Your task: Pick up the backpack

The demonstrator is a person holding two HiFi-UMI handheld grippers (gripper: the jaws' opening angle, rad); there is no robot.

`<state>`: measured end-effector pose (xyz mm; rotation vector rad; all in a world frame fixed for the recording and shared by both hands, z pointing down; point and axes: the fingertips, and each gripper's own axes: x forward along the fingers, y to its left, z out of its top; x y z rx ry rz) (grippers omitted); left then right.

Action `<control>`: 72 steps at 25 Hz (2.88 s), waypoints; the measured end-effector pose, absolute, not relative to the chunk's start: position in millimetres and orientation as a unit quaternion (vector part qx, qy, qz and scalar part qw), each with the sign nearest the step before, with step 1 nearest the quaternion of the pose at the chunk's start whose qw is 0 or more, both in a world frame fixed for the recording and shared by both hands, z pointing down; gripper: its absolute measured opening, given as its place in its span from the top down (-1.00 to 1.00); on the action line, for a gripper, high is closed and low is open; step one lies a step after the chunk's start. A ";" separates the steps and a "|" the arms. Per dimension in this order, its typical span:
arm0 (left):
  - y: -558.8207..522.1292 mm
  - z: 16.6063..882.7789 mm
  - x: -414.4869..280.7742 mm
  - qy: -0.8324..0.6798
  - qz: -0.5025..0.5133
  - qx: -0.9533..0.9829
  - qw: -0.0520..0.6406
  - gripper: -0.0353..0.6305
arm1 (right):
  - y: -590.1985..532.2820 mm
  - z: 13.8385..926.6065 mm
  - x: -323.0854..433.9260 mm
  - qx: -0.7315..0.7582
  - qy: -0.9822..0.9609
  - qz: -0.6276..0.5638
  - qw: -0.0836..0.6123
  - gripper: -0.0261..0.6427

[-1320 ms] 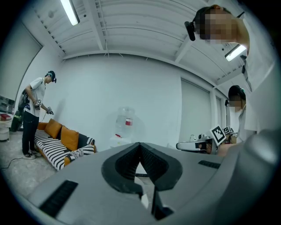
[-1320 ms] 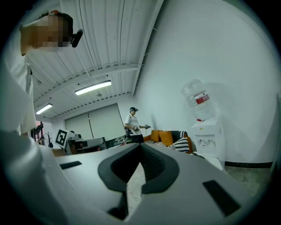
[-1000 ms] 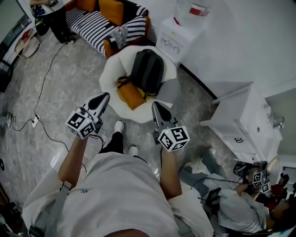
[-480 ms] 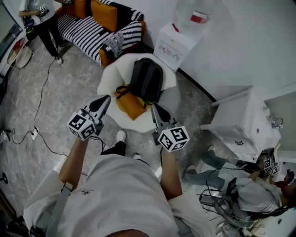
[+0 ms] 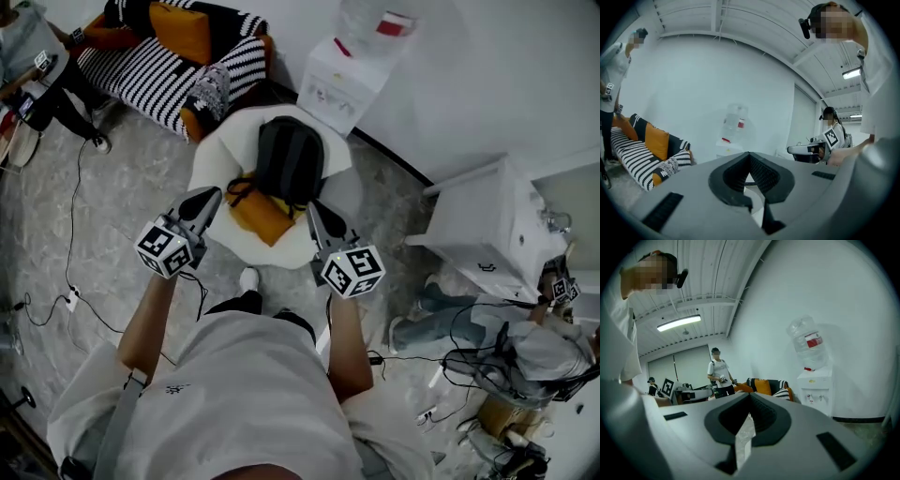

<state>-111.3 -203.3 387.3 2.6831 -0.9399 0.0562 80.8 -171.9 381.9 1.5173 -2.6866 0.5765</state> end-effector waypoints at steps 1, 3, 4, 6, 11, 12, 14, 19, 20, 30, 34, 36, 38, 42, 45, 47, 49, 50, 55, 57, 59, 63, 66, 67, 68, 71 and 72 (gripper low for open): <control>-212.4 392.1 -111.5 -0.323 0.022 0.934 0.152 0.88 | -178.4 385.2 81.4 0.488 -0.853 0.187 0.003 0.90; -224.8 400.6 -115.2 -0.317 0.023 0.935 0.158 0.88 | -185.6 390.7 79.4 0.496 -0.847 0.192 0.004 0.90; -227.3 403.7 -117.4 -0.316 0.023 0.935 0.160 0.88 | -185.8 392.9 78.0 0.499 -0.845 0.194 0.005 0.90; -228.1 408.7 -120.7 -0.313 0.023 0.936 0.161 0.88 | -182.6 397.1 75.4 0.504 -0.841 0.196 0.006 0.90; -233.9 420.1 -130.6 -0.314 0.027 0.935 0.160 0.88 | -185.2 403.8 66.3 0.511 -0.839 0.186 0.010 0.90; -236.5 422.4 -131.2 -0.314 0.028 0.935 0.159 0.88 | -188.0 405.0 66.0 0.512 -0.840 0.182 0.012 0.90; -241.0 426.8 -130.5 -0.314 0.029 0.936 0.159 0.88 | -193.3 408.9 67.4 0.513 -0.840 0.176 0.017 0.90; -248.1 439.3 -130.7 -0.323 0.024 0.932 0.161 0.88 | -205.6 419.6 70.8 0.508 -0.844 0.169 0.023 0.90; -248.9 443.0 -130.0 -0.326 0.025 0.931 0.161 0.88 | -208.2 422.0 71.5 0.505 -0.846 0.167 0.023 0.90; -259.0 465.3 -104.8 -0.353 0.032 0.922 0.155 0.88 | -228.1 457.7 87.4 0.485 -0.859 0.161 0.040 0.90; -281.6 485.7 -88.9 -0.364 0.041 0.917 0.158 0.88 | -253.2 486.3 97.6 0.472 -0.862 0.176 0.049 0.90; -307.2 503.9 -76.8 -0.366 0.049 0.915 0.164 0.88 | -279.4 511.0 109.7 0.470 -0.860 0.192 0.051 0.90; -332.8 524.7 -63.3 -0.369 0.055 0.911 0.173 0.88 | -304.7 537.2 123.6 0.469 -0.857 0.208 0.055 0.90; -368.0 565.7 -53.2 -0.374 0.075 0.907 0.178 0.88 | -335.1 582.5 131.9 0.466 -0.853 0.229 0.061 0.90; -394.4 600.2 -50.6 -0.379 0.086 0.903 0.186 0.88 | -354.5 613.9 133.4 0.466 -0.849 0.240 0.066 0.90; -407.1 618.2 -48.9 -0.379 0.090 0.901 0.193 0.88 | -365.4 630.6 133.7 0.465 -0.848 0.243 0.070 0.90; -417.4 633.1 -46.7 -0.377 0.097 0.900 0.197 0.88 | -375.7 644.4 133.7 0.465 -0.848 0.244 0.073 0.90; -421.9 641.0 -45.5 -0.375 0.100 0.900 0.199 0.88 | -380.6 651.4 134.0 0.465 -0.848 0.244 0.074 0.90; -438.3 688.6 -47.2 -0.376 0.117 0.894 0.213 0.88 | -402.5 694.4 134.8 0.463 -0.848 0.243 0.084 0.90; -446.0 708.4 -45.4 -0.374 0.122 0.894 0.216 0.88 | -409.4 712.9 138.2 0.466 -0.846 0.244 0.089 0.90; -453.6 728.4 -44.0 -0.372 0.127 0.893 0.217 0.88 | -415.3 731.7 140.1 0.468 -0.844 0.244 0.095 0.90; -468.8 762.8 -41.6 -0.372 0.132 0.892 0.222 0.88 | -429.7 762.8 142.8 0.472 -0.842 0.239 0.106 0.90; -480.9 783.4 -38.3 -0.373 0.139 0.890 0.221 0.88 | -438.9 781.1 144.5 0.468 -0.844 0.232 0.121 0.90; -485.2 789.9 -37.6 -0.372 0.141 0.891 0.221 0.88 | -440.7 787.8 144.4 0.466 -0.845 0.231 0.126 0.90; -489.3 796.8 -37.5 -0.370 0.142 0.891 0.221 0.88 | -442.1 794.7 144.1 0.463 -0.846 0.231 0.129 0.90; -501.4 820.4 -37.0 -0.370 0.145 0.890 0.224 0.88 | -445.9 812.7 146.8 0.460 -0.847 0.230 0.134 0.90; -503.5 829.3 -36.8 -0.369 0.147 0.889 0.227 0.87 | -446.1 818.2 148.3 0.460 -0.847 0.228 0.136 0.90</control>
